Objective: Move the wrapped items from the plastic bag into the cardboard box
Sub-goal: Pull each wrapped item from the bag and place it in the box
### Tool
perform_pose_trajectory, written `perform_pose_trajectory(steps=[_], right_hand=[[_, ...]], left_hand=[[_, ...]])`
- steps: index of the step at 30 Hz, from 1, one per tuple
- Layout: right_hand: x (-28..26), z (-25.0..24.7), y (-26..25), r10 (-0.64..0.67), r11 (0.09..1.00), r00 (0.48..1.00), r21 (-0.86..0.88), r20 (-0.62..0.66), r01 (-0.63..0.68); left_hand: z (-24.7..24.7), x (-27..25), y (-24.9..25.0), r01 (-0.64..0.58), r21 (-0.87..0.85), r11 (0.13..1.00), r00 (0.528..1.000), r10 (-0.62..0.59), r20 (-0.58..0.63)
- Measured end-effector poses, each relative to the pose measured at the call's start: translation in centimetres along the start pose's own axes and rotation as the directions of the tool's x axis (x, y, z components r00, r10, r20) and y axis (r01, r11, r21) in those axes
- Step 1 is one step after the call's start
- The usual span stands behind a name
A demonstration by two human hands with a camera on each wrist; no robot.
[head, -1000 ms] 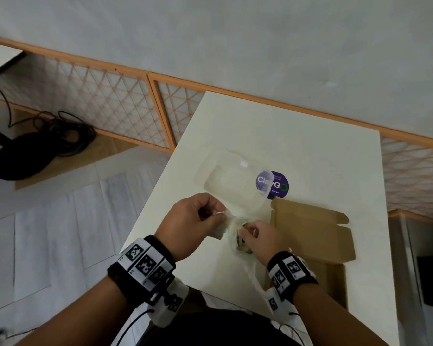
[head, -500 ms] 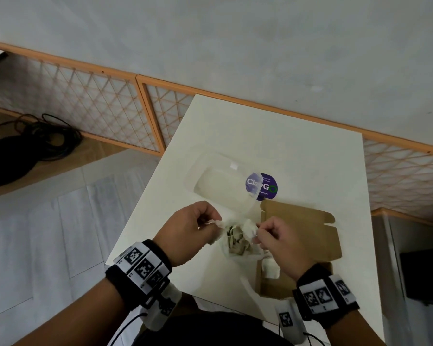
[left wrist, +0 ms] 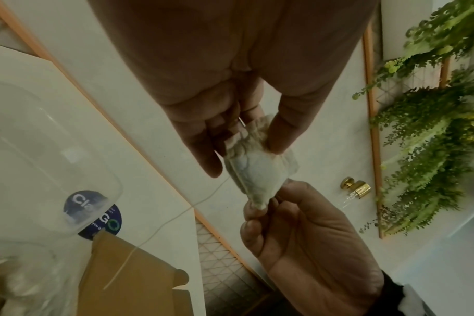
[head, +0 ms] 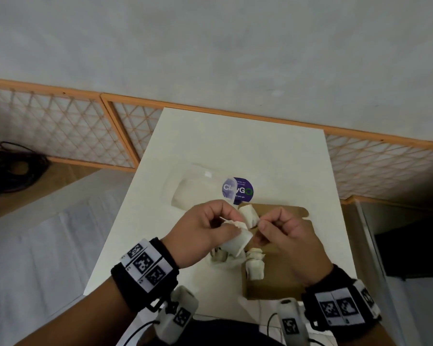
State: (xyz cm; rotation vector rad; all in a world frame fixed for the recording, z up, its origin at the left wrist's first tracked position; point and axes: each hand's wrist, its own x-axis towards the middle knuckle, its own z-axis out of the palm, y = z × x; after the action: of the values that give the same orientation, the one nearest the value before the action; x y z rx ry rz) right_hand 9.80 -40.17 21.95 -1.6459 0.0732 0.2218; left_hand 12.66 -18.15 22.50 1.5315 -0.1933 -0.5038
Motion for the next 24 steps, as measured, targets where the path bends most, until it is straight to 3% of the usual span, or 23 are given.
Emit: perform_pose_trajectory(steps=[5, 8, 12, 14, 16, 19, 24], right_hand=[[-0.5, -0.2, 0.4, -0.072, 0.991, 0.997, -0.118, -0.019, 0.069], [-0.6, -0.2, 0.2, -0.059, 0.990, 0.998, -0.129, -0.020, 0.056], [-0.3, -0.3, -0.8, -0.102, 0.978, 0.995, -0.181, 0.009, 0.102], [0.1, -0.1, -1.0, -0.137, 0.963, 0.987, -0.221, 0.082, 0.152], [0.6, 0.3, -0.9, -0.139, 0.963, 0.981, -0.211, 0.138, 0.166], [0.9, 0.8, -0.8, -0.149, 0.965, 0.976, -0.194, 0.156, 0.178], [1.1, 0.5, -0.6, -0.148, 0.962, 0.974, -0.204, 0.174, 0.182]], left_hand=[[0.3, 0.8, 0.7, -0.024, 0.063, 0.998, 0.999, 0.026, -0.031], [0.1, 0.9, 1.1, -0.060, 0.270, 0.961, 0.997, 0.068, -0.022], [-0.4, 0.9, 2.0, -0.160, 0.612, 0.775, 0.987, 0.119, 0.108], [-0.4, 0.9, 2.4, -0.234, 0.701, 0.673, 0.972, 0.138, 0.192], [-0.4, 1.0, 2.7, -0.267, 0.722, 0.638, 0.963, 0.158, 0.217], [-0.7, 1.0, 3.4, -0.248, 0.718, 0.650, 0.969, 0.170, 0.180], [-1.5, 0.8, 4.1, -0.152, 0.640, 0.753, 0.988, 0.112, 0.104]])
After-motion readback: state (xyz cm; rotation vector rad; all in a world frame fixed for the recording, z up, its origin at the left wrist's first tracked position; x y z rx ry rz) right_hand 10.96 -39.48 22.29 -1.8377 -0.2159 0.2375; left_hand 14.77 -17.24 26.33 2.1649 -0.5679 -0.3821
